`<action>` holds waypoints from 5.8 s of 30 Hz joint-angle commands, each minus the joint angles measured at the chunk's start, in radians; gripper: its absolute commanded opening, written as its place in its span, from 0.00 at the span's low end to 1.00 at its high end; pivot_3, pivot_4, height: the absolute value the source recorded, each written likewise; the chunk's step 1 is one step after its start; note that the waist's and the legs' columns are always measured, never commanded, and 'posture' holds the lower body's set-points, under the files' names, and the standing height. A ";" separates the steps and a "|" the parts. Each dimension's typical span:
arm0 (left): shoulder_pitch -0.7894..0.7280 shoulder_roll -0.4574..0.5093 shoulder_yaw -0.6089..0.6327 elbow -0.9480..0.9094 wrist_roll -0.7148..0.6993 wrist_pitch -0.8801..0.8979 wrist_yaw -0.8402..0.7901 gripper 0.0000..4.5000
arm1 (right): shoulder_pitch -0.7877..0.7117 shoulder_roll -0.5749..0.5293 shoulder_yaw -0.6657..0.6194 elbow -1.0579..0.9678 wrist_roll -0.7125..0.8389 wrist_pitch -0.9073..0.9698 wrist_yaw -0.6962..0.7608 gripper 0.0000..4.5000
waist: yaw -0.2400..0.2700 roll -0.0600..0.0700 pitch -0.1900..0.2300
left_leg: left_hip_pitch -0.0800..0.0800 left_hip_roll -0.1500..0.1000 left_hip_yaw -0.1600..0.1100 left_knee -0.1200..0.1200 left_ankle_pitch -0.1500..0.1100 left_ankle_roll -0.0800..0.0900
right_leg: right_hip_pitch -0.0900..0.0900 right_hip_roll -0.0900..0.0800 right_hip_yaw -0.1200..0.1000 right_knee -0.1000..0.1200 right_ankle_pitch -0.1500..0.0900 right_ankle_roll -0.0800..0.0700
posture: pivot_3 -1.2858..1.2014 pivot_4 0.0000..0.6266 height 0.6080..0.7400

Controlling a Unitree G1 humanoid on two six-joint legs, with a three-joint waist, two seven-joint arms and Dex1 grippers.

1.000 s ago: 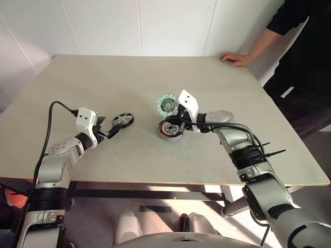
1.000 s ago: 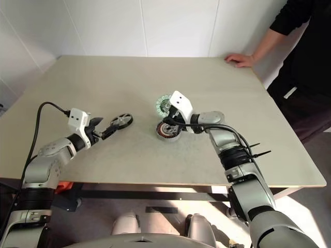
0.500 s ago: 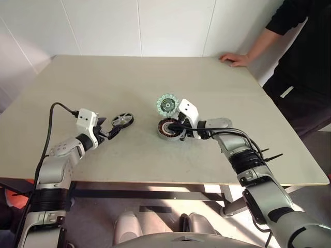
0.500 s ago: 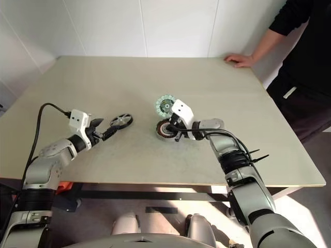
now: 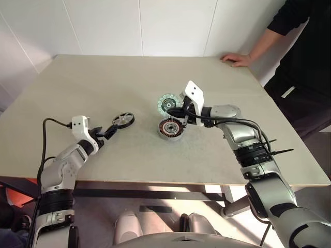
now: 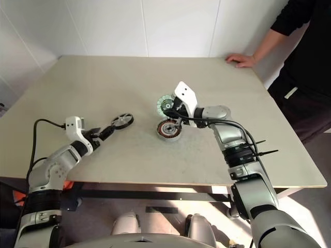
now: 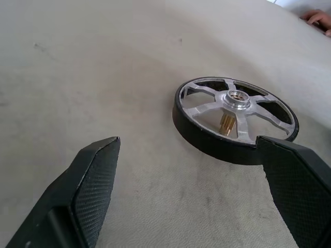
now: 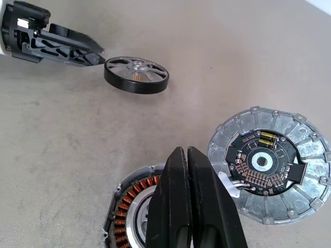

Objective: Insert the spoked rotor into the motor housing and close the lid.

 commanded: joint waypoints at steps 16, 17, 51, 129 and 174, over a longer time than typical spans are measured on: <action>-0.155 -0.171 0.163 0.059 -0.306 0.202 0.116 0.99 | -0.015 0.007 -0.015 -0.043 0.028 -0.010 -0.032 0.01 | 0.000 0.000 0.000 | -0.001 0.000 0.000 0.000 0.000 0.000 | 0.000 0.000 0.000 -0.001 0.000 0.000 | 0.52 0.00 1.00; -0.155 -0.173 0.162 0.060 -0.309 0.202 0.119 0.99 | -0.014 0.006 -0.015 -0.042 0.027 -0.011 -0.033 0.01 | 0.000 0.000 0.000 | -0.001 0.000 0.000 0.000 0.000 0.000 | 0.000 0.000 0.000 -0.001 0.000 0.000 | 0.52 0.00 1.00; -0.181 -0.192 0.299 0.062 -0.631 0.336 0.171 0.09 | -0.086 -0.080 -0.086 0.143 -0.025 -0.038 -0.180 0.00 | 0.002 -0.001 0.001 | -0.001 -0.001 0.000 0.000 0.001 -0.002 | 0.000 0.000 0.000 -0.001 0.000 0.000 | 0.52 0.00 1.00; -0.178 -0.174 0.155 0.121 -0.472 0.537 0.039 0.52 | 0.188 -0.286 -0.085 -0.209 0.047 0.000 0.107 0.00 | -0.004 -0.001 0.002 | 0.001 -0.002 0.000 0.000 -0.002 0.004 | 0.004 -0.002 -0.001 -0.005 0.000 0.000 | 0.52 0.00 1.00; -0.096 -0.129 0.191 0.089 -0.462 0.409 0.090 0.52 | 0.004 0.032 0.083 0.040 -0.031 -0.068 0.029 0.00 | -0.001 -0.001 0.002 | 0.002 -0.002 -0.001 -0.001 -0.002 0.003 | 0.005 -0.002 -0.001 -0.005 0.000 0.000 | 0.52 0.00 1.00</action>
